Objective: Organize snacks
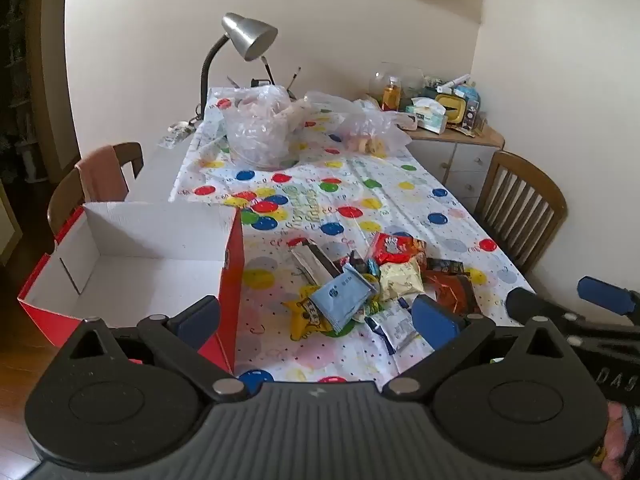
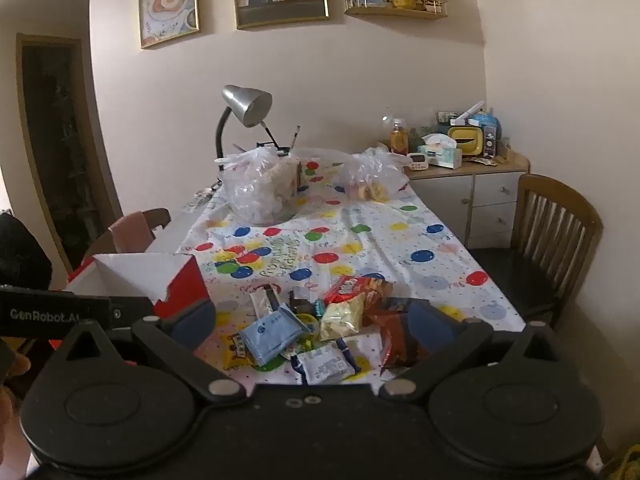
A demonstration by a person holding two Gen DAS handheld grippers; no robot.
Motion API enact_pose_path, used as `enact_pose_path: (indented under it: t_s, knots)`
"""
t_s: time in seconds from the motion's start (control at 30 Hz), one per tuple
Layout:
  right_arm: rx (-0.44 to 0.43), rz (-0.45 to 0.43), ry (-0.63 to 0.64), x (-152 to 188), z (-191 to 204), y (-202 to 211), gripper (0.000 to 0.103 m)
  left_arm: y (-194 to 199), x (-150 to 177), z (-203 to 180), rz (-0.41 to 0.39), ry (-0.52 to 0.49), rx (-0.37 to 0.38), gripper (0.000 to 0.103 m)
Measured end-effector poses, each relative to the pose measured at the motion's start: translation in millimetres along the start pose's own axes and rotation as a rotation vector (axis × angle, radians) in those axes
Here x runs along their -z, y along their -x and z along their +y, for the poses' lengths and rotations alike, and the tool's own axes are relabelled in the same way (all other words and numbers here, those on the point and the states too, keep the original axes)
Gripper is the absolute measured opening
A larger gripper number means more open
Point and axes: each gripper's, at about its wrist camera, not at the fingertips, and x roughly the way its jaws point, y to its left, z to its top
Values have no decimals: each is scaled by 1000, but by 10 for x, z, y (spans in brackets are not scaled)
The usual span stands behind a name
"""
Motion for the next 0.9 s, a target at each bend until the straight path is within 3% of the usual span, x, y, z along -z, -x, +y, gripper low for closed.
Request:
enact_pose_path:
  t_s: [0.23, 0.3, 0.9]
  knots:
    - [-63, -38, -28, -225, -146, 3, 103, 14, -69, 14, -14, 36, -10, 103]
    - [-29, -11, 2, -177, -63, -23, 103, 5, -60, 3, -16, 37, -8, 103]
    - [-77, 58, -16, -209, -149, -132, 103, -21, -63, -46, 20, 57, -20, 103]
